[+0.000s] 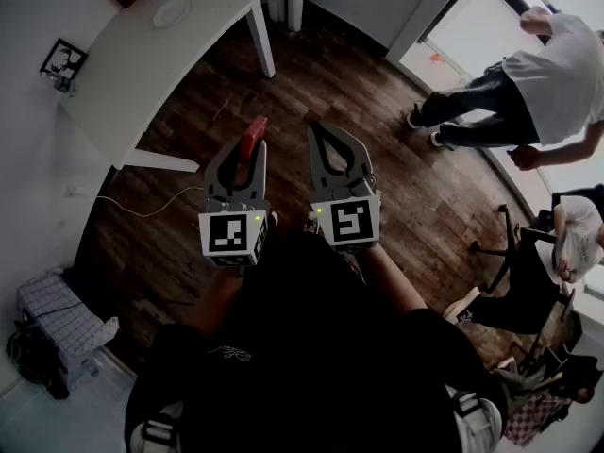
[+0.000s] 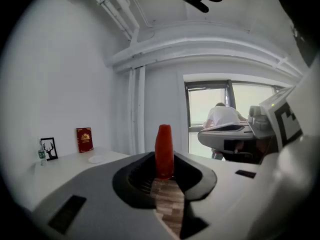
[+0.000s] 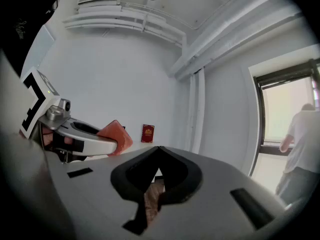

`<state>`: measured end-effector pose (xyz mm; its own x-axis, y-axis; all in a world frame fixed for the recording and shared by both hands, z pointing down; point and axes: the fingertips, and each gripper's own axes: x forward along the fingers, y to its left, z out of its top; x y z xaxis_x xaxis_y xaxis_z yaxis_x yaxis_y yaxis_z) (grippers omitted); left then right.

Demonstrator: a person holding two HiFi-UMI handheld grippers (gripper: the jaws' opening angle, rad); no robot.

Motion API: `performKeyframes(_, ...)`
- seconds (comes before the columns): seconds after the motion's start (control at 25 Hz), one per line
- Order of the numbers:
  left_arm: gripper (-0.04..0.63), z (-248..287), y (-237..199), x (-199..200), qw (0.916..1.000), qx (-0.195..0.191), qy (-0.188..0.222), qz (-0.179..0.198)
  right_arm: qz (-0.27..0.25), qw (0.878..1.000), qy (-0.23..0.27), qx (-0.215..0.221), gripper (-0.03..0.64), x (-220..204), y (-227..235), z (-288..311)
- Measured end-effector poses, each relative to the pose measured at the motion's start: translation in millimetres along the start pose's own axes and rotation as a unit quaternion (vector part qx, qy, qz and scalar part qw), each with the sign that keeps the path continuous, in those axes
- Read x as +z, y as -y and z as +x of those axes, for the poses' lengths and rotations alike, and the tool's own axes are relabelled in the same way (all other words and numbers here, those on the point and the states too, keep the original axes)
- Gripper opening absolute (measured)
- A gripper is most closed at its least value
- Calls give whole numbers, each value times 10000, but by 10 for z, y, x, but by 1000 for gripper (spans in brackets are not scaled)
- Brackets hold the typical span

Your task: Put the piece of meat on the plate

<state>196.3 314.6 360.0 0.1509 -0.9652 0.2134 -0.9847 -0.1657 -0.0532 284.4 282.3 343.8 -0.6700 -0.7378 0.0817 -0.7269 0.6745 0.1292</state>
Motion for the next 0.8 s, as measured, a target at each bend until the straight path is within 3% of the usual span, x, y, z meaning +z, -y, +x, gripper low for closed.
performKeyframes(0.28, 89, 51, -96, -72, 9999, 75, -105, -87, -70, 9998, -74, 187, 21, -41, -78, 164)
performKeyframes(0.8, 88, 375, -785, -151, 9995, -28, -110, -306, -332, 9985, -312, 292, 23, 6, -291, 943)
